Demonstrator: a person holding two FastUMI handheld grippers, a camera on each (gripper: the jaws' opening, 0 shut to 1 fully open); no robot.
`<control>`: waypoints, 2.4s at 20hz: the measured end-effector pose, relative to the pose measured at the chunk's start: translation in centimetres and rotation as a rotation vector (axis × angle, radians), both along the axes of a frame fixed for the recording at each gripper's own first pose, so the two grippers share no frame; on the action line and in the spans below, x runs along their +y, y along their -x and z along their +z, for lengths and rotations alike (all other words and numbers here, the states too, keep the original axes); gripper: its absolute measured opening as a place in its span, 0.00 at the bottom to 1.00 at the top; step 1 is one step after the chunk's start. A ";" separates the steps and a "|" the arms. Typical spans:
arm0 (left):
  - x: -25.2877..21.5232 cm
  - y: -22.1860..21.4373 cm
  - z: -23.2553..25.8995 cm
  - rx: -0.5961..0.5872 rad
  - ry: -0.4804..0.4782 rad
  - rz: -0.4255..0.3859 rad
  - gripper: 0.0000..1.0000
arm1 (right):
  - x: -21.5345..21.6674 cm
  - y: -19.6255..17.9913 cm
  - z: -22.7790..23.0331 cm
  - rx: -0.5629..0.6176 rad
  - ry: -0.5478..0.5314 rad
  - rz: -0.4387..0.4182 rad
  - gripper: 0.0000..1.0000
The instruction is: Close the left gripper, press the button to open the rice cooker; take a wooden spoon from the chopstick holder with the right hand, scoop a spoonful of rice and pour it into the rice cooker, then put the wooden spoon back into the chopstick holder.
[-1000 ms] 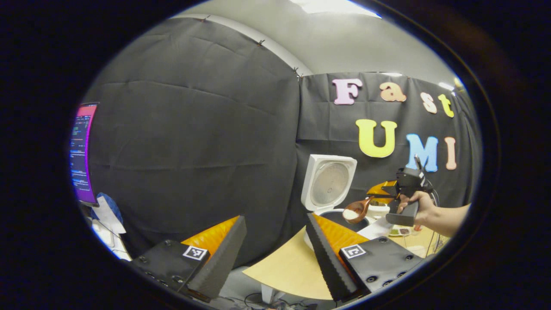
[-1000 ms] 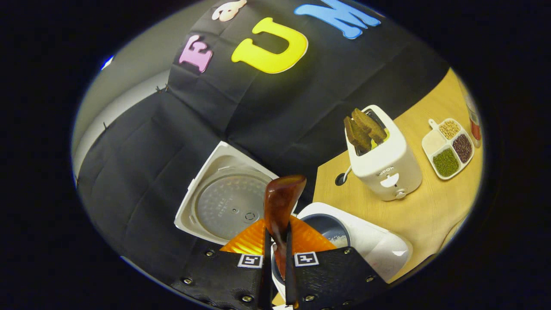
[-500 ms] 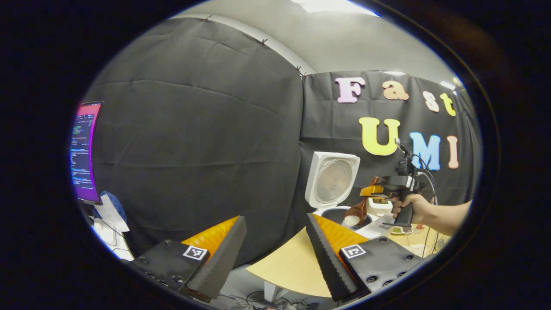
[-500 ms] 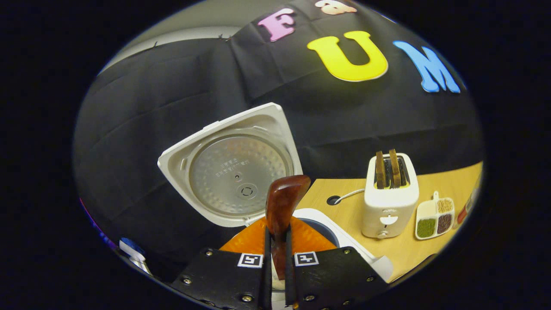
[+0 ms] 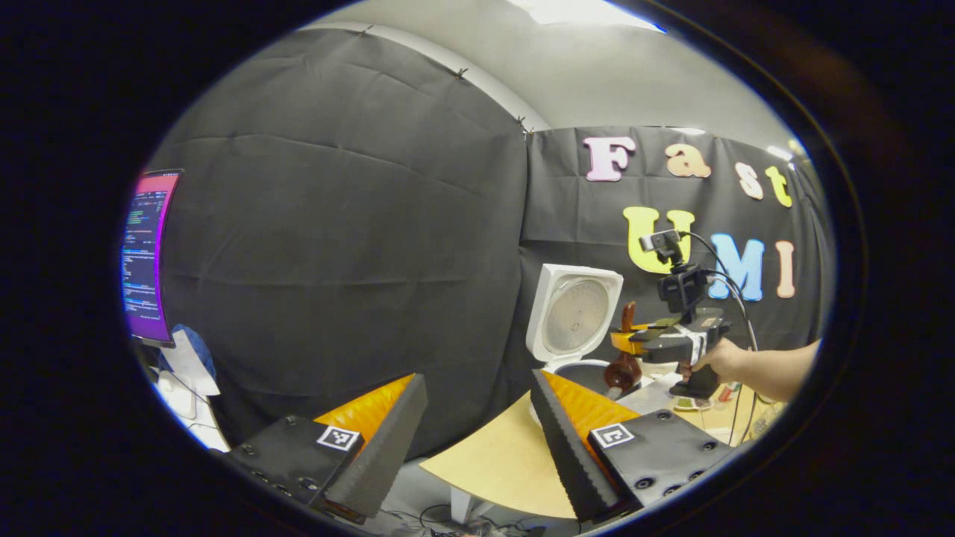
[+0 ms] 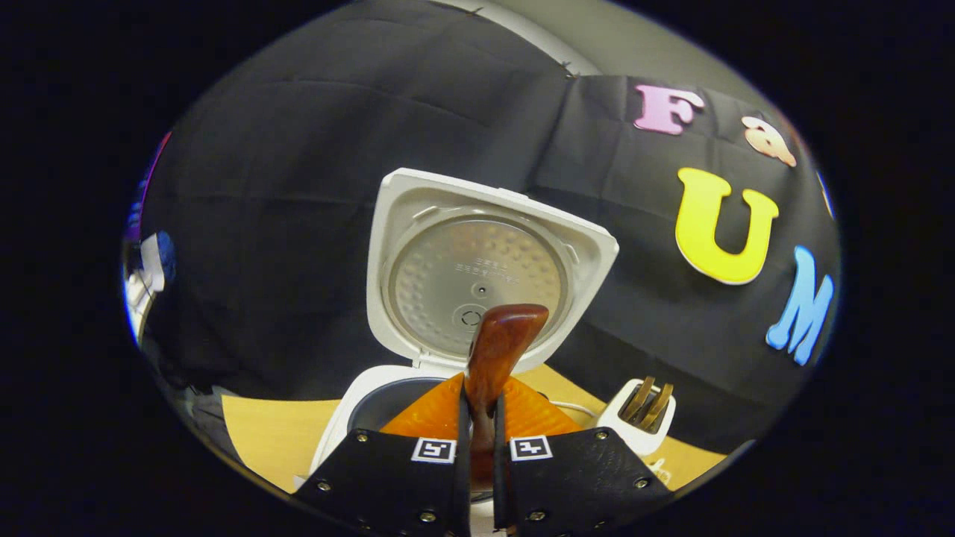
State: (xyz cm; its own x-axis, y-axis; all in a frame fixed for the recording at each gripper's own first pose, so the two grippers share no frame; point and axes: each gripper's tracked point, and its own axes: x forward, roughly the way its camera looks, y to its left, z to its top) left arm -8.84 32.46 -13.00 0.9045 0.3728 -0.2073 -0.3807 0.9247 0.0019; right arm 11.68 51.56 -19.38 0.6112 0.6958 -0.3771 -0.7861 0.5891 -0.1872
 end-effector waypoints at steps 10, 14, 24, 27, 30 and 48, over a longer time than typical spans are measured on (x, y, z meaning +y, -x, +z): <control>-0.3 -0.2 0.3 -0.003 -0.005 -0.002 0.97 | -0.3 0.7 0.0 0.079 -0.061 -0.029 0.12; -0.7 -0.8 0.9 -0.005 -0.006 -0.017 0.97 | -1.7 0.3 1.2 0.273 -0.235 -0.115 0.12; -3.5 -4.1 2.9 -0.021 -0.033 -0.077 0.99 | -10.0 -0.3 9.0 0.488 -0.606 -0.327 0.12; -4.0 -5.7 4.2 -0.034 -0.072 -0.081 0.99 | -13.5 -0.4 10.1 0.472 -0.614 -0.369 0.12; -5.4 -7.3 4.8 -0.052 -0.074 -0.093 0.97 | -17.8 -1.0 10.5 0.426 -0.608 -0.417 0.12; -19.3 -12.2 9.3 -0.157 -0.076 -0.257 0.99 | -43.9 -0.7 7.8 0.326 -0.563 -0.751 0.12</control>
